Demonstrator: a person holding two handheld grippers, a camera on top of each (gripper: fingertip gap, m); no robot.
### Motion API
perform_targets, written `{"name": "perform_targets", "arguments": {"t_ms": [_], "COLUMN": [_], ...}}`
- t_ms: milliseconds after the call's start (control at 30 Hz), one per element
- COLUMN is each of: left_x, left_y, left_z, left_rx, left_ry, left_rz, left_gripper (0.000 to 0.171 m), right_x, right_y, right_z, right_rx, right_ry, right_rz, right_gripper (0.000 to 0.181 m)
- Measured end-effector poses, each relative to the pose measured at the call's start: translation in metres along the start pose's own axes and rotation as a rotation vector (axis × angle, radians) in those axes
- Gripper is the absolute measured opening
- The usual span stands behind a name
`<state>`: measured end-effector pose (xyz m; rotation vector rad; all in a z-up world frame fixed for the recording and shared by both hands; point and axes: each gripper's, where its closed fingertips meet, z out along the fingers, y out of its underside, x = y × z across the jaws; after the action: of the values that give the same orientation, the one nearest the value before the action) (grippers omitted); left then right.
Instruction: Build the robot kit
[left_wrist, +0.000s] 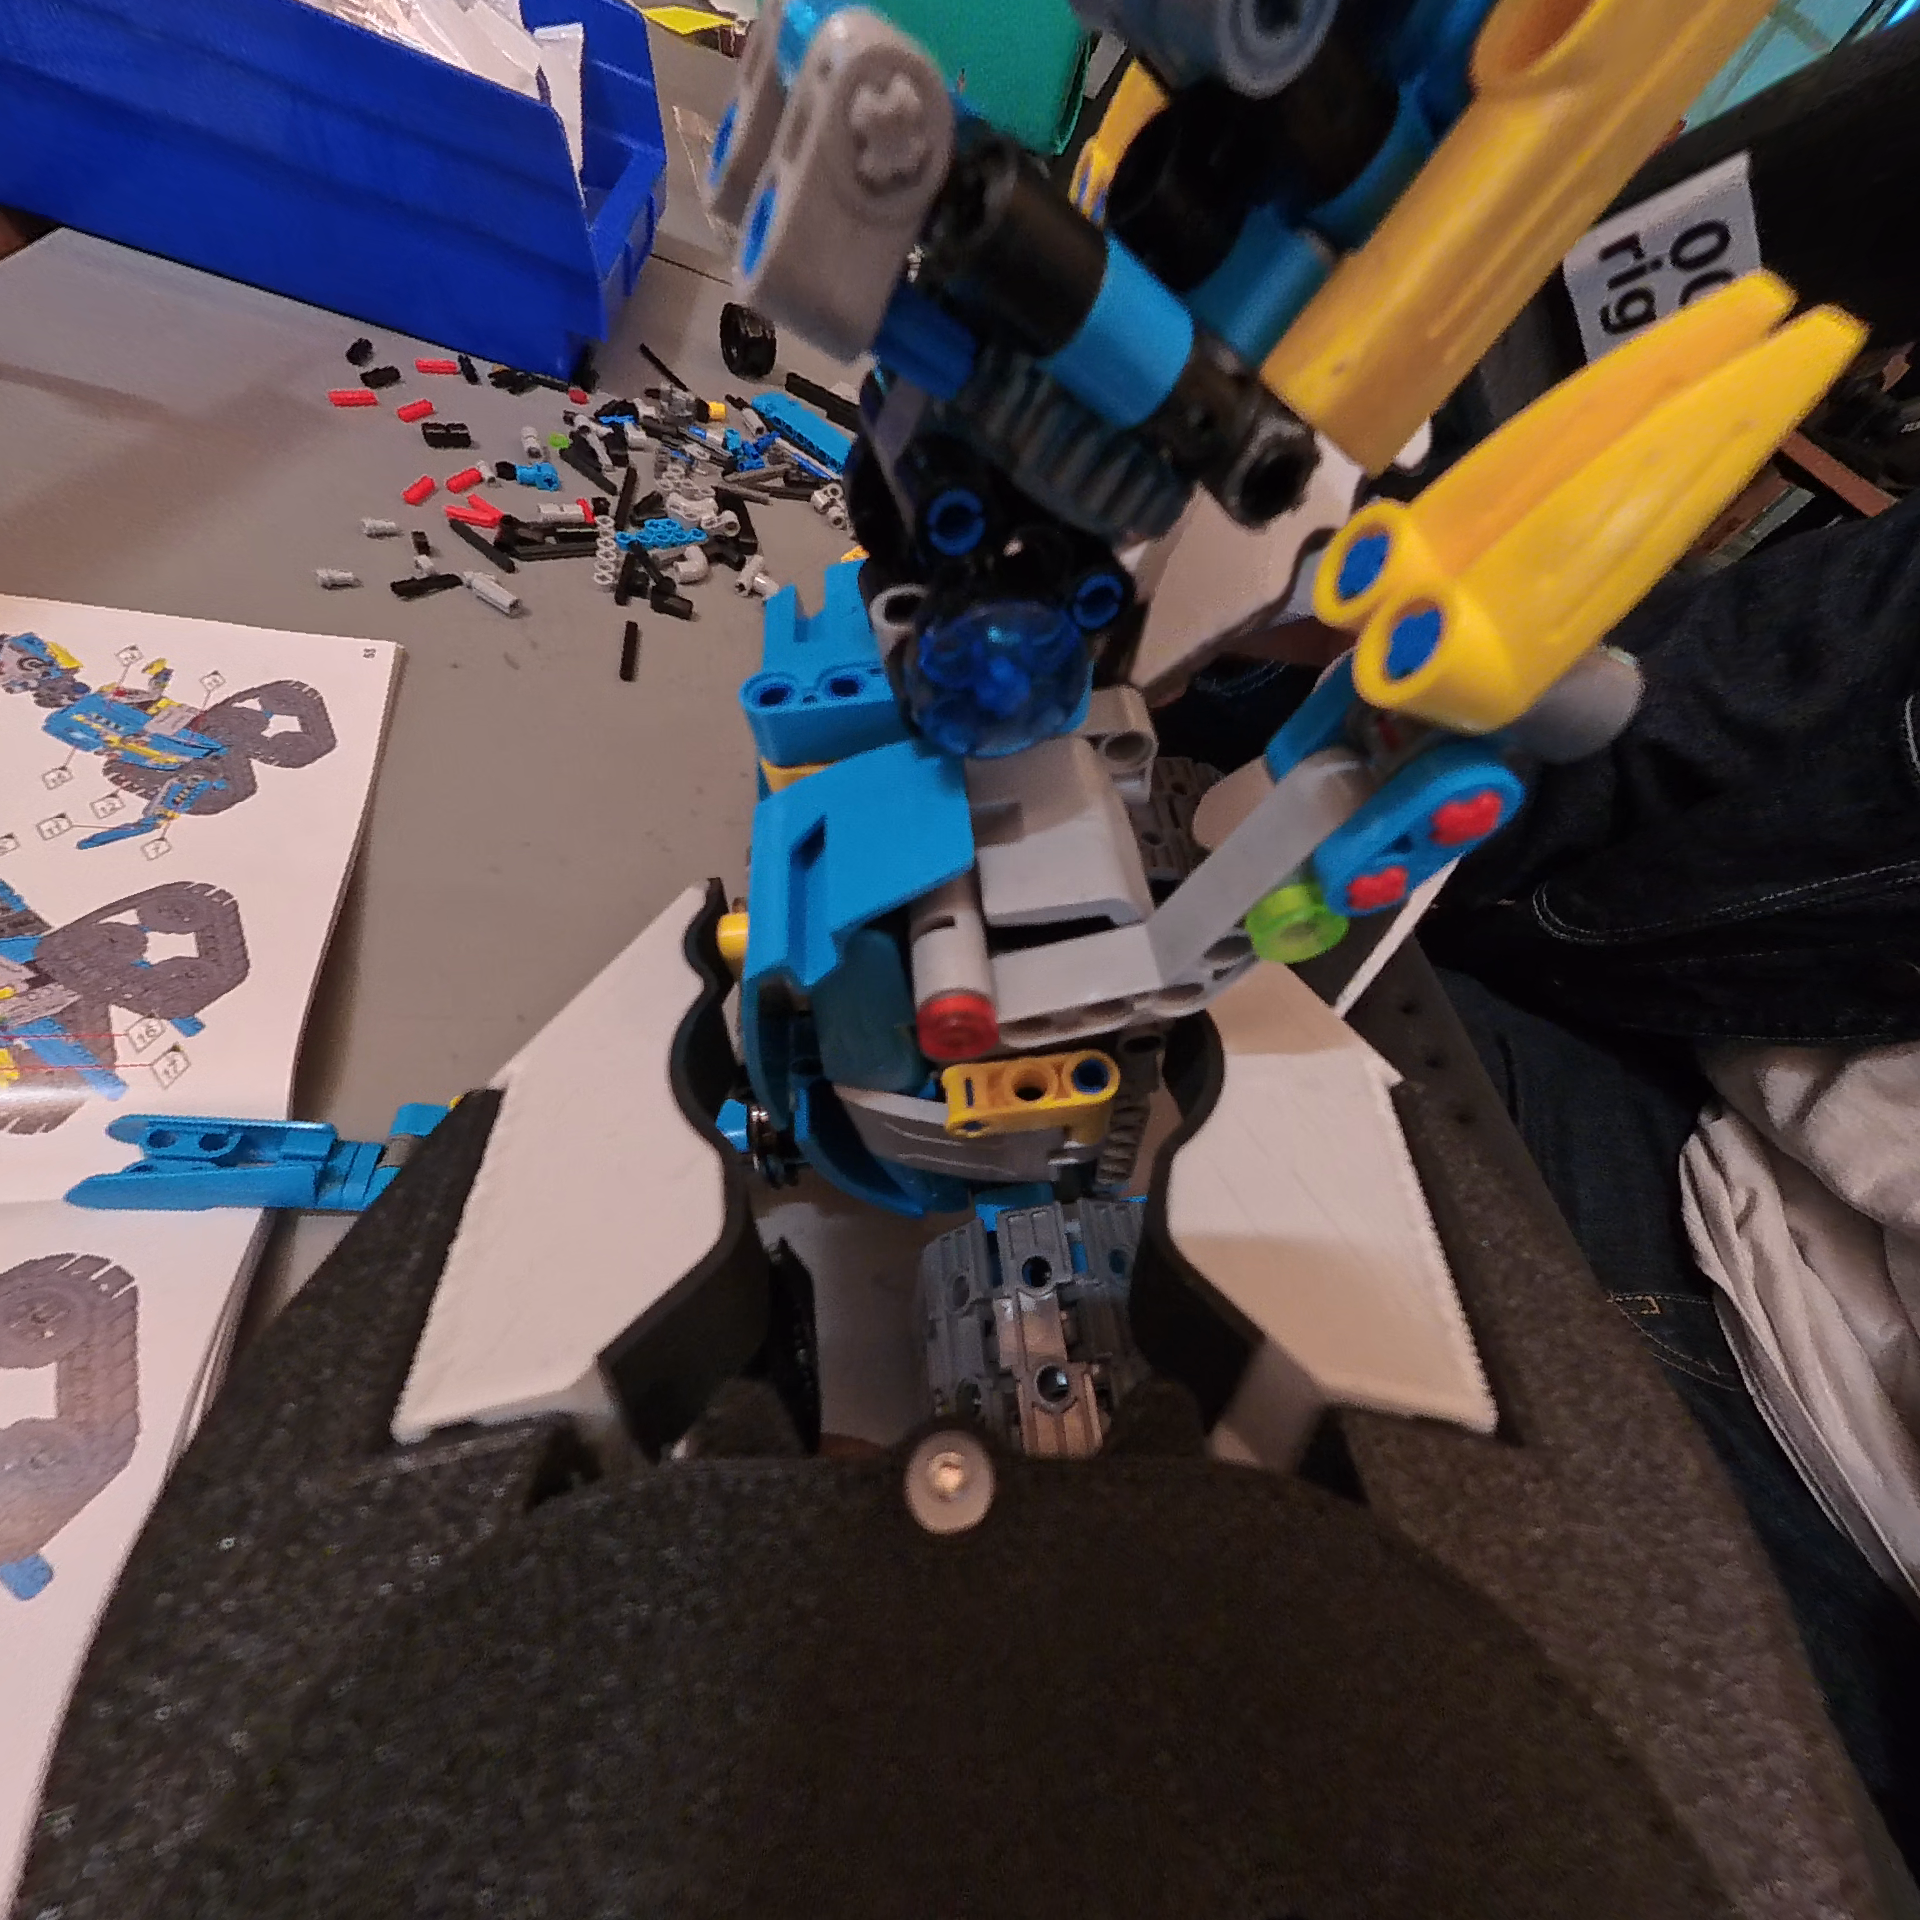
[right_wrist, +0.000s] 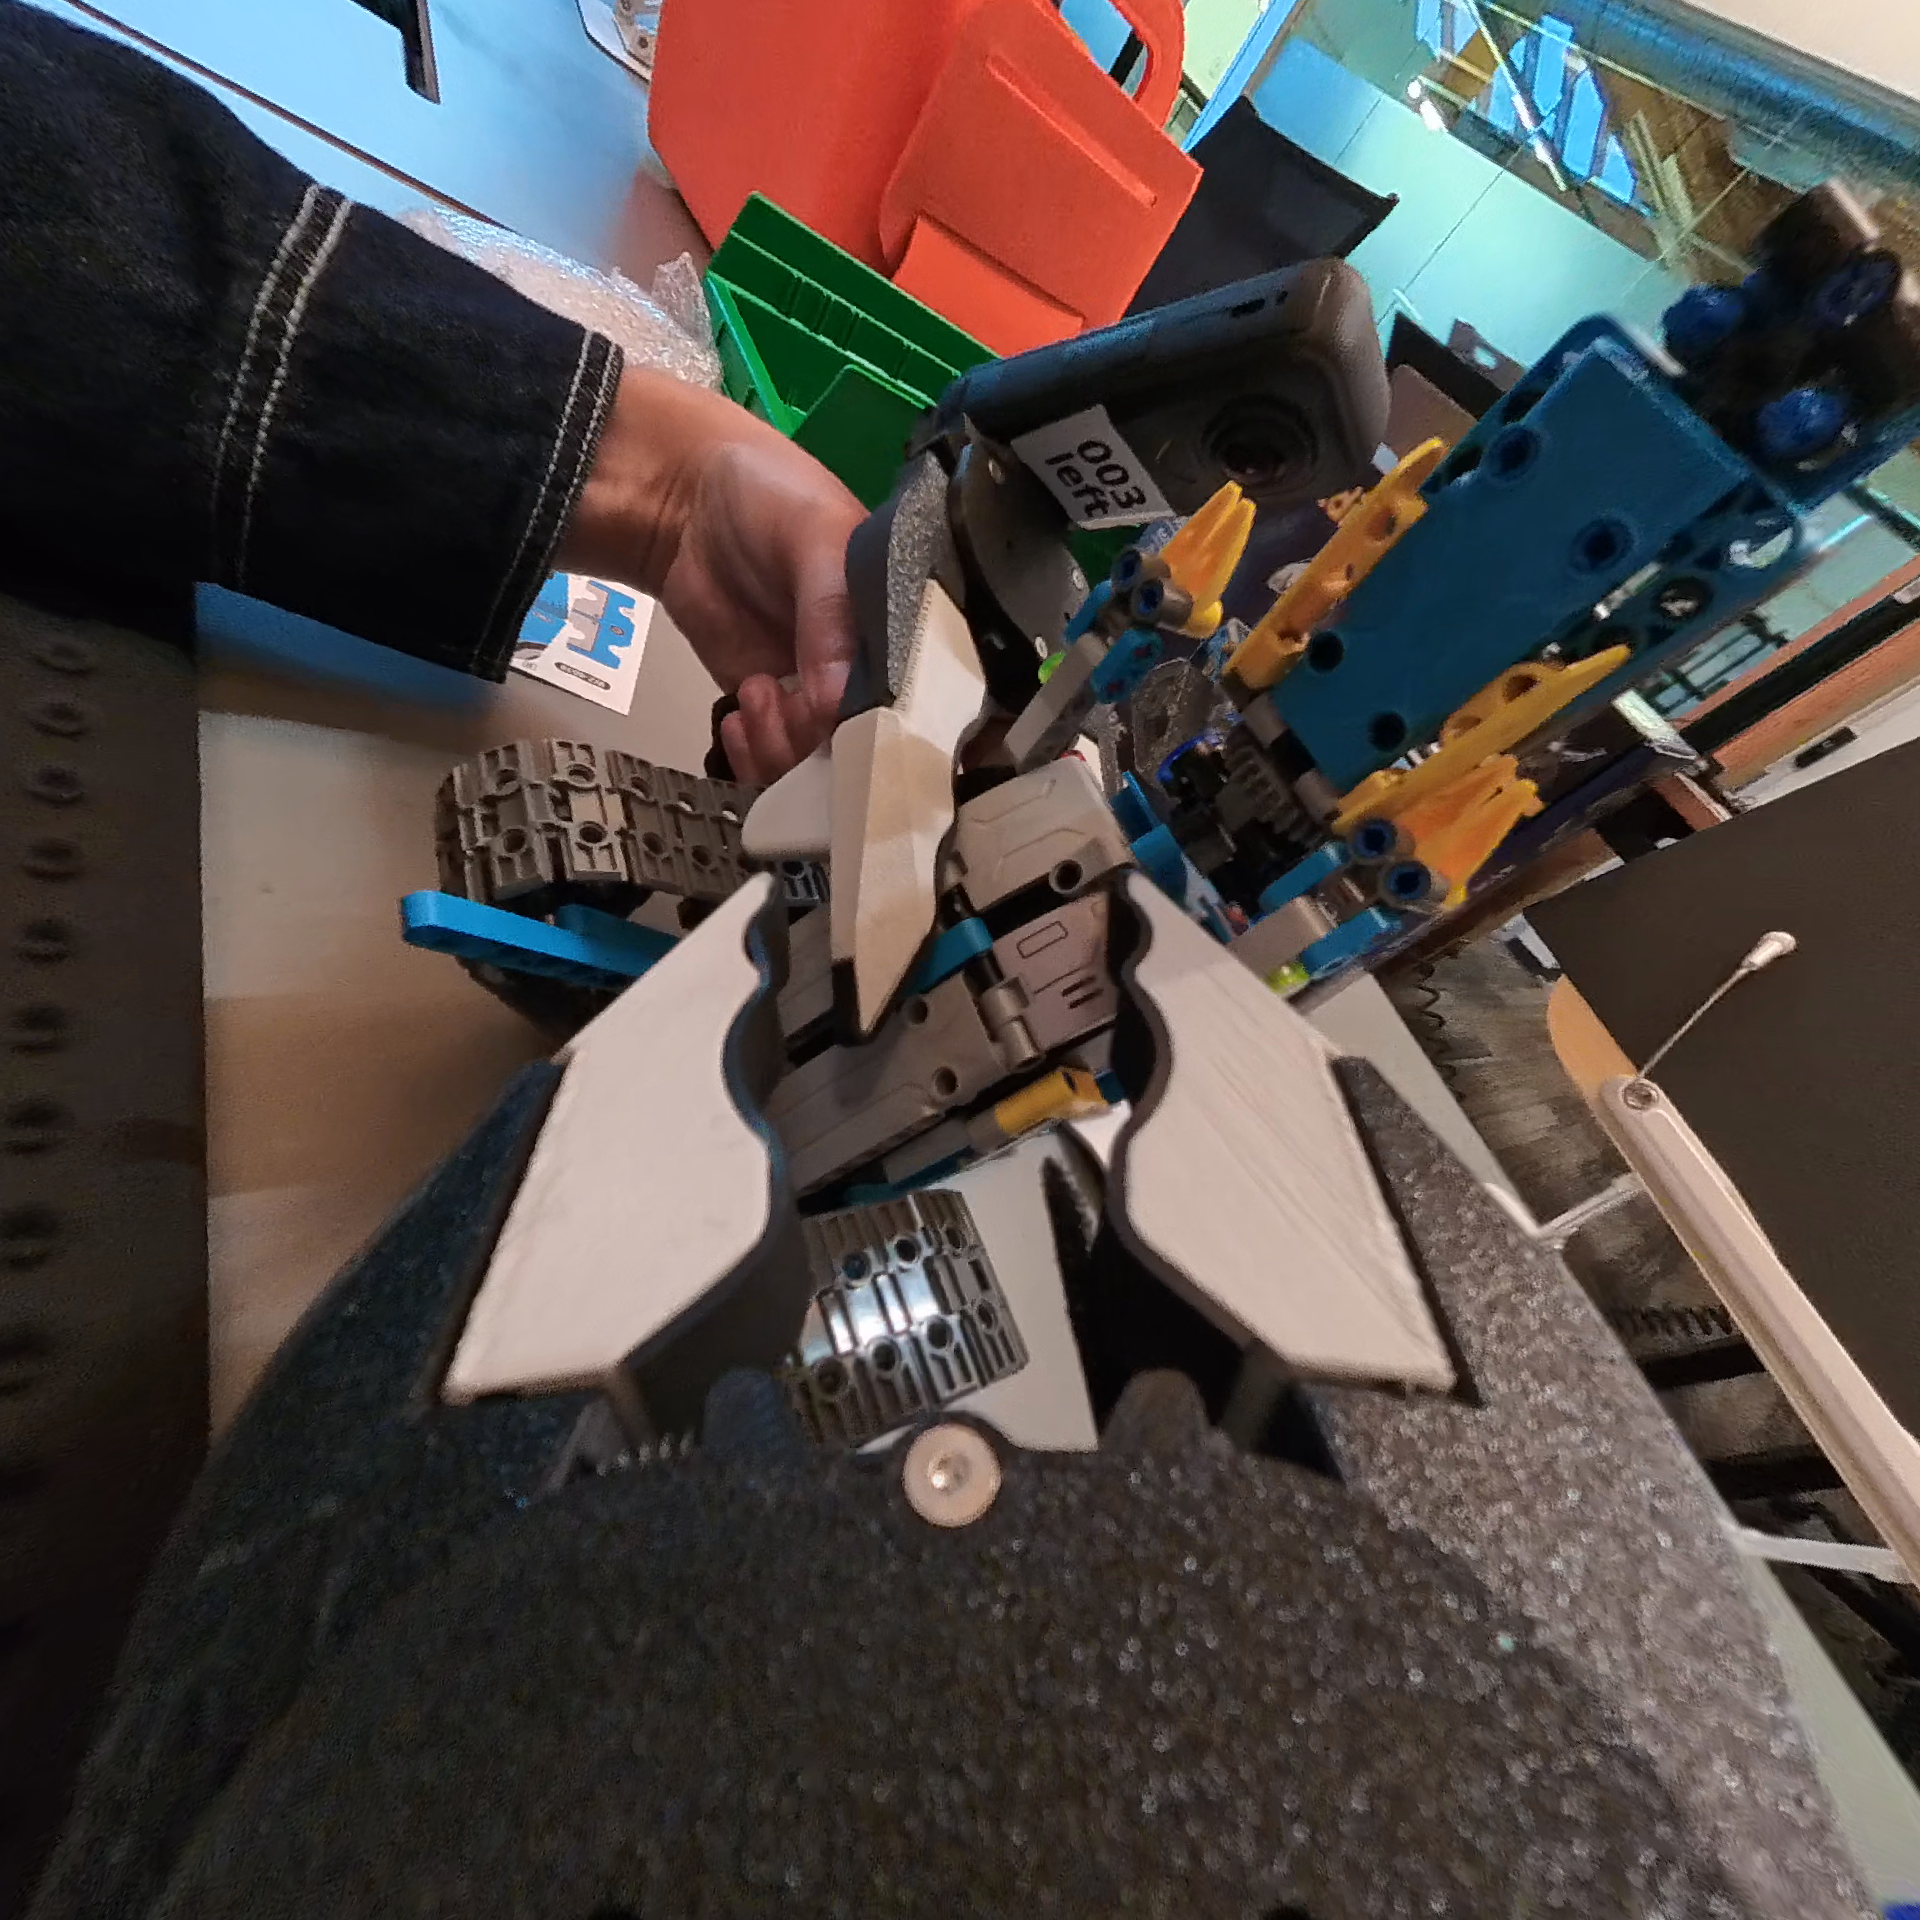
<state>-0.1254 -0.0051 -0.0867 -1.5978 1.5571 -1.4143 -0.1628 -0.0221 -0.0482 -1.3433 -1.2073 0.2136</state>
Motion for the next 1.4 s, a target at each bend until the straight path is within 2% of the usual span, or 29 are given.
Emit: {"name": "perform_targets", "arguments": {"t_ms": [200,333,400,600,733,833,933,1000,1133,1233,1333,1400], "left_x": [0.000,0.000,0.000,0.001,0.001,0.001,0.000,0.001,0.001,0.001,0.000,0.000], "left_y": [0.000,0.000,0.000,0.000,0.000,0.000,0.000,0.000,0.000,0.000,0.000,-0.001], "left_z": [0.000,0.000,-0.001,-0.001,-0.001,-0.001,-0.002,-0.002,-0.002,-0.002,-0.002,-0.001], "left_rx": [0.005,0.004,0.004,0.004,0.006,0.003,0.006,0.006,0.006,0.006,0.008,0.008], "left_ry": [0.005,0.003,0.003,0.002,0.003,0.000,0.002,0.003,0.002,0.001,0.002,-0.001], "left_rz": [-0.007,-0.004,-0.007,-0.004,-0.009,-0.010,-0.014,-0.011,-0.011,-0.013,-0.022,-0.025], "left_gripper": [0.084,0.084,0.084,0.084,0.084,0.084,0.084,0.084,0.084,0.084,0.084,0.084], "right_x": [-0.003,-0.007,-0.010,-0.016,-0.005,-0.001,-0.006,-0.005,0.013,0.016,0.014,0.015], "right_y": [0.002,0.004,0.004,0.007,-0.007,0.007,0.011,0.008,-0.009,-0.007,-0.010,-0.016], "right_z": [-0.004,-0.008,-0.008,-0.010,-0.019,-0.015,-0.017,-0.020,-0.022,-0.017,-0.016,-0.022], "right_rx": [-0.005,-0.001,0.004,-0.009,0.076,0.018,-0.004,0.011,0.115,0.085,0.066,0.043], "right_ry": [-0.048,-0.120,-0.151,-0.204,-0.188,-0.155,-0.196,-0.213,-0.070,0.025,0.064,0.152], "right_rz": [0.057,0.130,0.164,0.201,0.246,0.226,0.250,0.276,0.184,0.092,0.077,0.048], "right_gripper": [0.053,0.042,0.047,0.042,0.044,0.044,0.039,0.042,0.049,0.054,0.063,0.064]}}
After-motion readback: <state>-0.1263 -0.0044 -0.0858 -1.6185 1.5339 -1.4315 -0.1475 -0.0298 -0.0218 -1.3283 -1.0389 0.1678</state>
